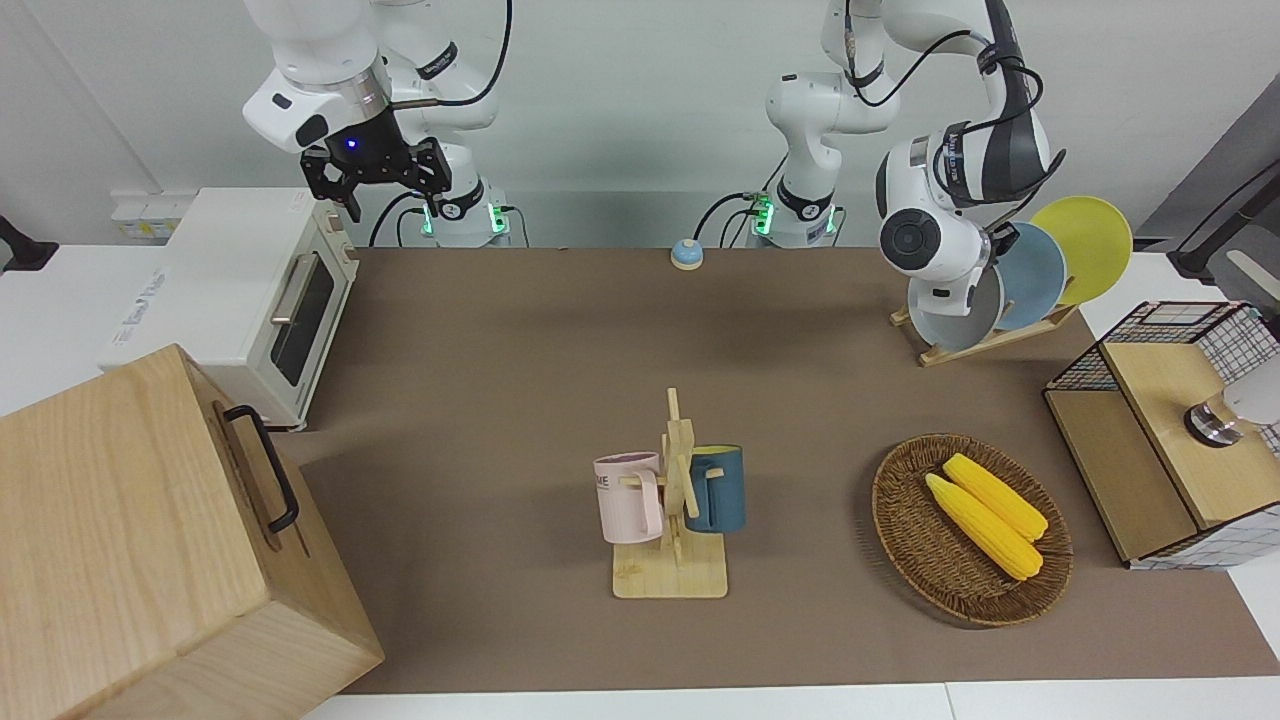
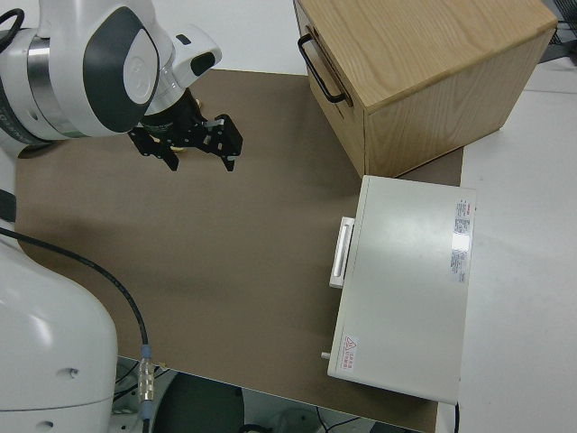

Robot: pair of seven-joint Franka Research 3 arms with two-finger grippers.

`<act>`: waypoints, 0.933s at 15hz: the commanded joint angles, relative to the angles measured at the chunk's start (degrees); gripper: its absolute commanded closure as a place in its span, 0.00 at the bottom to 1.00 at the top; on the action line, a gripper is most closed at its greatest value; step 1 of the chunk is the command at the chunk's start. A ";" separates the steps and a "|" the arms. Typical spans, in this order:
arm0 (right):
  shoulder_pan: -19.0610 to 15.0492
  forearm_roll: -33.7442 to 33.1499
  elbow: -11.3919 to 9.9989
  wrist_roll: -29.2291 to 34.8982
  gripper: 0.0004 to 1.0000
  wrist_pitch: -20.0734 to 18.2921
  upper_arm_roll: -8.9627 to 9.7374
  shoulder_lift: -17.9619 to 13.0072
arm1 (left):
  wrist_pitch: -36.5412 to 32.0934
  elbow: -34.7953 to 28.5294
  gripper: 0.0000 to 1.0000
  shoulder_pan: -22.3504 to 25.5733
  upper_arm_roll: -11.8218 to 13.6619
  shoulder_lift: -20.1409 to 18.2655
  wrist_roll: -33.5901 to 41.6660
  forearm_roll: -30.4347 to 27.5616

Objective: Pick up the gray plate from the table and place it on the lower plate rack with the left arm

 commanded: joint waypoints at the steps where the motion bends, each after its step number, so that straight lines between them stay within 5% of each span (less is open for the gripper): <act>1: -0.84 0.20 0.35 -0.19 0.01 -0.87 0.38 -0.27 | -0.41 -0.09 0.59 -0.75 0.26 0.08 -0.40 0.40; 2: -0.84 0.20 0.35 -0.19 0.01 -0.87 0.38 -0.27 | -0.06 -0.09 0.28 -0.67 0.26 -0.01 0.13 0.22; 5: -0.84 0.20 0.35 -0.19 0.01 -0.87 0.38 -0.27 | 1.52 0.35 0.01 -0.75 -0.44 -0.10 3.03 -2.15; 11: -0.84 0.20 0.35 -0.19 0.01 -0.87 0.38 -0.27 | 4.95 3.59 0.01 -0.67 -1.50 -2.55 2.51 -10.13; 14: -0.84 0.20 0.35 -0.19 0.01 -0.87 0.38 -0.27 | 6.62 9.03 0.01 -0.32 -1.50 -4.31 3.13 -22.85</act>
